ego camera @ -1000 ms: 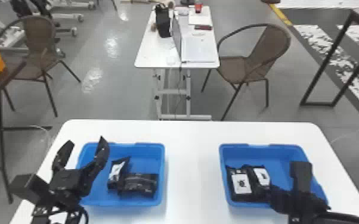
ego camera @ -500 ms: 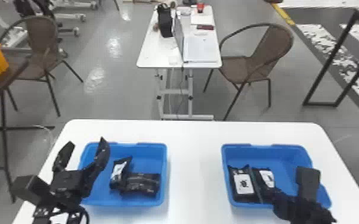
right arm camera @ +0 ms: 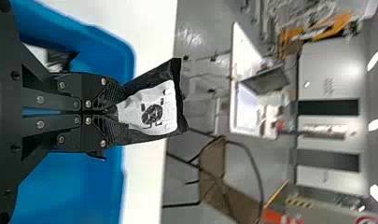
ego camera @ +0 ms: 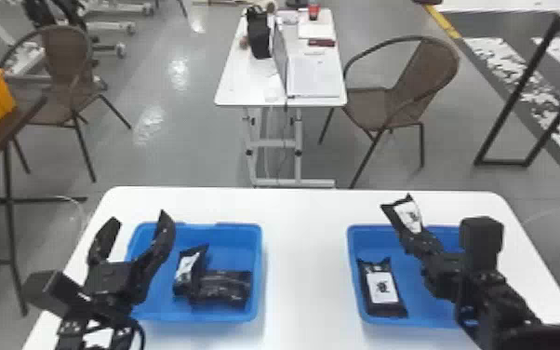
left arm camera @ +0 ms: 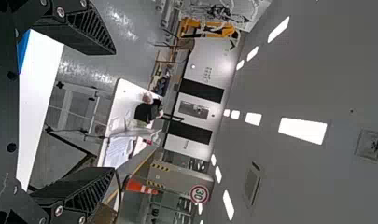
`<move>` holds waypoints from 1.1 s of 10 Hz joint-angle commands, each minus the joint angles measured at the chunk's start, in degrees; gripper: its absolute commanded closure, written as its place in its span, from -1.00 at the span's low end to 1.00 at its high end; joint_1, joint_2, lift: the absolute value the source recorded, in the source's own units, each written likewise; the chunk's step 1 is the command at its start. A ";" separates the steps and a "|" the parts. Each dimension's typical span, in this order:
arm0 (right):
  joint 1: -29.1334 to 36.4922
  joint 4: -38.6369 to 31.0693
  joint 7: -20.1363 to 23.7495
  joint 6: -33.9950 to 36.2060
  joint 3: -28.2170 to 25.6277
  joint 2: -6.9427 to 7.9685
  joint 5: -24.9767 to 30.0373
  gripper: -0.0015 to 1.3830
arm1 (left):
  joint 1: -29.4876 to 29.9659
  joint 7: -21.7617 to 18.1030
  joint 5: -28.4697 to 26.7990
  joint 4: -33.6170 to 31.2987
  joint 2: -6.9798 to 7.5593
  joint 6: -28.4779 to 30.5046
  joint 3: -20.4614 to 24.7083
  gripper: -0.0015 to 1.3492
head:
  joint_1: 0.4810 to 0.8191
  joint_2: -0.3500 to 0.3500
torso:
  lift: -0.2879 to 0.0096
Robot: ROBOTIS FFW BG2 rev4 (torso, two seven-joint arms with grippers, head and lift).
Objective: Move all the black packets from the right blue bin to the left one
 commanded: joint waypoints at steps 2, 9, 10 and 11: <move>-6.19 2.78 5.53 -7.96 5.75 -1.53 1.80 0.80 | -0.79 0.00 1.92 -1.35 -0.15 2.27 -1.44 -0.78 | 0.27 0.21 | 0.94; -22.45 18.69 17.13 -15.78 20.78 -1.36 -3.38 0.80 | -5.36 -1.67 14.13 -5.48 0.44 13.52 -10.58 -0.78 | 0.27 0.42 | 0.94; -23.24 19.13 17.13 -15.87 21.39 -1.27 -3.82 0.80 | -6.24 -2.20 14.84 -5.56 0.44 15.19 -11.19 -0.78 | 0.27 0.41 | 0.94; -23.59 19.74 17.13 -15.96 21.92 -0.57 -4.35 0.80 | -7.21 -2.20 14.84 -5.13 0.26 16.24 -11.98 -0.78 | 0.27 0.40 | 0.94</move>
